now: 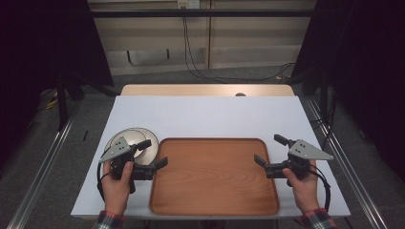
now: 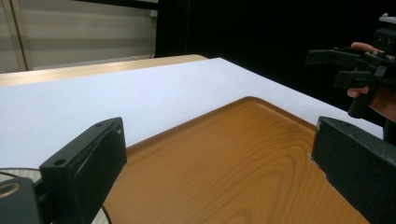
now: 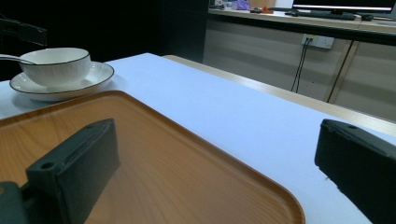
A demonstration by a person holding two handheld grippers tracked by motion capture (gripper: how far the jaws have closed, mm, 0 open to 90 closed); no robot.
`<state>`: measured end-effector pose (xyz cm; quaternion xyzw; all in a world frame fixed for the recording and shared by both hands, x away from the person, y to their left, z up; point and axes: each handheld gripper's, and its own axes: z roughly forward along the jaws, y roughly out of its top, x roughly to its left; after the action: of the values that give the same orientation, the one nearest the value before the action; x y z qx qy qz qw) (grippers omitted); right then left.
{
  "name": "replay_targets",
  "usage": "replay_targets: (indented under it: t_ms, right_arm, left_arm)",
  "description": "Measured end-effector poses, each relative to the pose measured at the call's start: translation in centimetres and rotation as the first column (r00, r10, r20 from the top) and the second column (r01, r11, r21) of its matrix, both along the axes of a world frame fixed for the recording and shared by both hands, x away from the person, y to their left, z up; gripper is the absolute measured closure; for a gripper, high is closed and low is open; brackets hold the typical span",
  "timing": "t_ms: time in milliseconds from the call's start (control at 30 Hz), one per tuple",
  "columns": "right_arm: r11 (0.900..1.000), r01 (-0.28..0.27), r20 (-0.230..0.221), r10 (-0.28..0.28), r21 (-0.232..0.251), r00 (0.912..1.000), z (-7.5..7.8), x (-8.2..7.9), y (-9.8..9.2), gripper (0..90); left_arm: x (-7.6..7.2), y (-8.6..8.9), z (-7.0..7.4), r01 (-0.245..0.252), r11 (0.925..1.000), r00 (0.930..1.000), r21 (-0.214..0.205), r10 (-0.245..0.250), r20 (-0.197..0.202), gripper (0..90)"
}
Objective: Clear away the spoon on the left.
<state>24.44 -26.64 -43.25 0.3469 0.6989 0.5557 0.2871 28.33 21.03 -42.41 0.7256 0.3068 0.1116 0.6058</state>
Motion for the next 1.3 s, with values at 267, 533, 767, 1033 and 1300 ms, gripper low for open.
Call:
replay_targets:
  t_ms: [267, 533, 767, 1033, 1300]
  right_arm:
    - [1.0000, 0.004, 0.008, -0.003, -0.009, 1.0000, 0.0, -0.3, -0.2, 0.0]
    - [0.9999, 0.008, 0.004, -0.008, 0.010, 1.0000, -0.1, 0.0, -0.2, 0.0]
    - [0.9993, 0.016, 0.011, -0.016, 0.032, 0.9998, 0.0, 0.6, -0.2, 0.0]
    - [0.9985, 0.019, 0.009, -0.019, 0.052, 0.9998, 0.0, 1.6, 0.0, 0.0]
    - [0.9990, 0.005, 0.028, -0.007, 0.045, 0.9996, 0.3, 2.0, 0.6, 0.0]
  left_arm:
    - [0.1, 0.3, -0.1, 0.015, 0.9998, 0.9996, 0.009, -0.015, -0.024, 3.0]
    - [0.1, 0.9, 0.2, 0.019, 0.9996, 0.9992, -0.021, -0.019, -0.035, 2.7]
    - [-0.8, 1.2, 0.2, -0.006, 1.0000, 0.9993, 0.004, 0.006, -0.038, 2.0]
    - [-1.7, 2.6, 0.3, -0.094, 0.9952, 0.9941, 0.027, 0.095, -0.052, 3.7]
    - [-2.8, 4.3, 0.0, -0.125, 0.9901, 0.9900, 0.063, 0.129, -0.057, 51.6]
